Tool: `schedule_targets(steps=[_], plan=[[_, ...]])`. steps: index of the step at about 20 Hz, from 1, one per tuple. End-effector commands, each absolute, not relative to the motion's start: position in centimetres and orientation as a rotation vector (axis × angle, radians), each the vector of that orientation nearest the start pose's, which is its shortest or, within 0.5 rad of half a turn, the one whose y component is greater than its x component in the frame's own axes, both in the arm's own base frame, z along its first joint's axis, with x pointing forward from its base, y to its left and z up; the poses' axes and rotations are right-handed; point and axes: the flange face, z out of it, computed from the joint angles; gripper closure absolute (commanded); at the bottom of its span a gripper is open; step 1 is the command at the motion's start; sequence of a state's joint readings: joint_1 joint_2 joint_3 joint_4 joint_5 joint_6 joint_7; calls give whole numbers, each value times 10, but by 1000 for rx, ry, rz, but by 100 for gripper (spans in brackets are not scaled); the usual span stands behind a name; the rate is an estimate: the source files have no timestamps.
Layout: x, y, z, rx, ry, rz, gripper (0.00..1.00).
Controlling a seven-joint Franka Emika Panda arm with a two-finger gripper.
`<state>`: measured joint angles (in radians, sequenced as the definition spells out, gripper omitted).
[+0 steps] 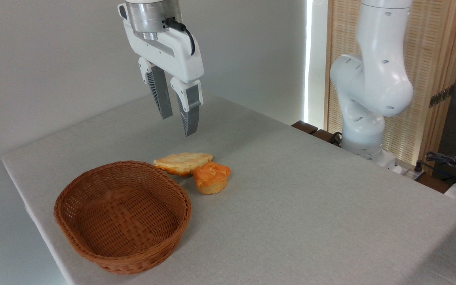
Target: Put bread into the basket
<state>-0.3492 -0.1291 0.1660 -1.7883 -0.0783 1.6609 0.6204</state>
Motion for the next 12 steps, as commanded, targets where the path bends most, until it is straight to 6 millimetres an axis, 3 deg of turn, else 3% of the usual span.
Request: schedule_targets(steps=[1,12], plan=[[512,-88,595,-3007,1214,-60,0],[537,-77,584,-3005,1149,-171,0]])
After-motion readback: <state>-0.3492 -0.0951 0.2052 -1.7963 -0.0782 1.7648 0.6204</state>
